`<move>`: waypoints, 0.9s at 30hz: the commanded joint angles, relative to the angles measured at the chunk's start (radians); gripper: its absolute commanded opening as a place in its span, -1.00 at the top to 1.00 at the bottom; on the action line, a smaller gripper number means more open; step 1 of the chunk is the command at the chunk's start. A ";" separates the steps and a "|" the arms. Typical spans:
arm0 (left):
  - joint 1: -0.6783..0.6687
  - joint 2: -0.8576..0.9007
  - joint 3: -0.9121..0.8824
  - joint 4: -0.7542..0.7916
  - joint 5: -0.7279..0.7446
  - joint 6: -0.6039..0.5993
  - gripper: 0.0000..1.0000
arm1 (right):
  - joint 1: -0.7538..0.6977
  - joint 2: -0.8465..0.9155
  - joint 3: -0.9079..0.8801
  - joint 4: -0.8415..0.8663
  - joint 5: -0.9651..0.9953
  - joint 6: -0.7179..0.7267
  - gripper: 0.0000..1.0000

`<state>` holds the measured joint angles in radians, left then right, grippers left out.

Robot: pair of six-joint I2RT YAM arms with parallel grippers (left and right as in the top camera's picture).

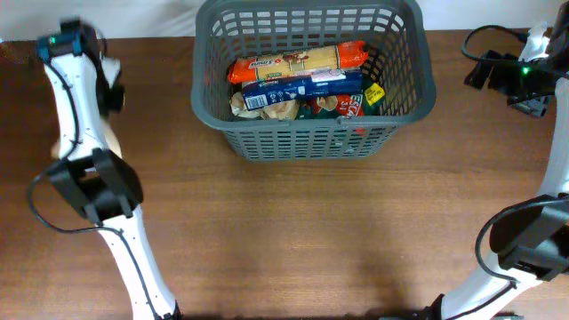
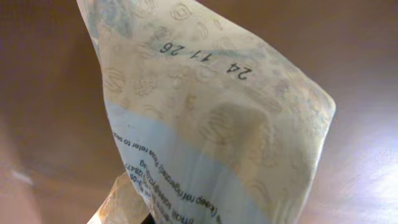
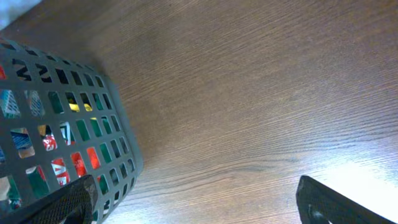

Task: Pack container
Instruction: 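Drop the clear beige pouch into the basket, withdraw left arm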

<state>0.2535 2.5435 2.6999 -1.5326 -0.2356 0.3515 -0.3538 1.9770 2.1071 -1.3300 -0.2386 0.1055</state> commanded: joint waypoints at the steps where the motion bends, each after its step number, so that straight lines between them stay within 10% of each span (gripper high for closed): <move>1: -0.119 -0.124 0.306 0.015 0.018 0.028 0.97 | 0.000 0.008 -0.004 0.003 -0.012 0.005 -0.98; 15: -0.640 -0.281 0.399 0.169 0.182 0.753 0.97 | 0.000 0.008 -0.004 0.003 -0.012 0.005 -0.98; 27: -0.790 -0.191 0.032 0.107 0.260 0.713 0.95 | 0.000 0.008 -0.004 0.002 -0.012 0.005 -0.98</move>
<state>-0.5255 2.3402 2.8006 -1.4288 -0.0181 1.0775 -0.3538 1.9770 2.1071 -1.3308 -0.2386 0.1062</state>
